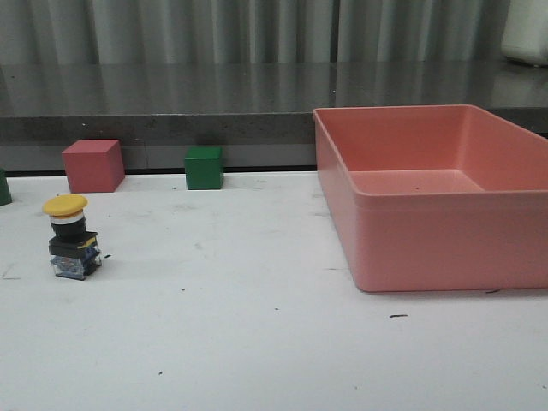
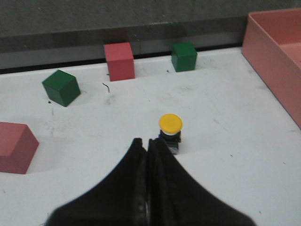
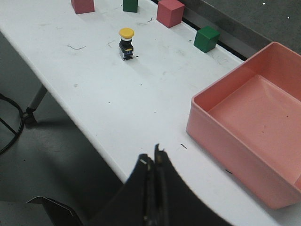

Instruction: Place and stand button with both arms

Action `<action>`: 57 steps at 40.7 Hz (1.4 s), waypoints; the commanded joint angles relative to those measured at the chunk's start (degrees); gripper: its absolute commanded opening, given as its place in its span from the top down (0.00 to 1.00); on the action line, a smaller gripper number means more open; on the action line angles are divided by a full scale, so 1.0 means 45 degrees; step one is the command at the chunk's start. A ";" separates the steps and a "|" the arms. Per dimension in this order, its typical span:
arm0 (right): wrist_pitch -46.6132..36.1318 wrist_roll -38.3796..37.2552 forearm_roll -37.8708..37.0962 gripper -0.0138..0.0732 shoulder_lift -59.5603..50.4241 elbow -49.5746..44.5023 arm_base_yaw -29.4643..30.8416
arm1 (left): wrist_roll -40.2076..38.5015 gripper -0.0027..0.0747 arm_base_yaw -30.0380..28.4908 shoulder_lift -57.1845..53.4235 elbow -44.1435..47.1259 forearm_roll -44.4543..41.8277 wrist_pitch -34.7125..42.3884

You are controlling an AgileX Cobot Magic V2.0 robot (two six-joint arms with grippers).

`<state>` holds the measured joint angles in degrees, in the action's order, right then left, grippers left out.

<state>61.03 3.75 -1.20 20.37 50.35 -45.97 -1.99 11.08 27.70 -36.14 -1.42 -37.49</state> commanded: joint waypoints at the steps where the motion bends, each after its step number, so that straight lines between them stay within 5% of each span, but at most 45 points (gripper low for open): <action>1: -0.0903 0.0098 -0.0066 0.98 0.0159 0.0240 0.0005 | -0.0052 0.99 -0.0675 -0.1241 0.1257 -0.0043 0.2725; 6: -0.0903 0.0098 -0.0066 0.98 0.0159 0.0240 0.0005 | -0.0052 0.99 -0.1392 -0.3204 0.3721 -0.0043 0.5033; 21: -0.0903 0.0098 -0.0066 0.98 0.0159 0.0240 0.0005 | -0.0052 0.99 -0.2322 -0.6446 0.7615 0.0315 0.8126; 57: -0.0903 0.0098 -0.0066 0.98 0.0159 0.0240 0.0005 | -0.0052 0.99 -0.2343 -0.6501 0.8327 0.0315 0.9153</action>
<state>61.03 3.75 -1.20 20.37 50.35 -45.97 -1.99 0.67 -0.19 0.43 -0.62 -1.42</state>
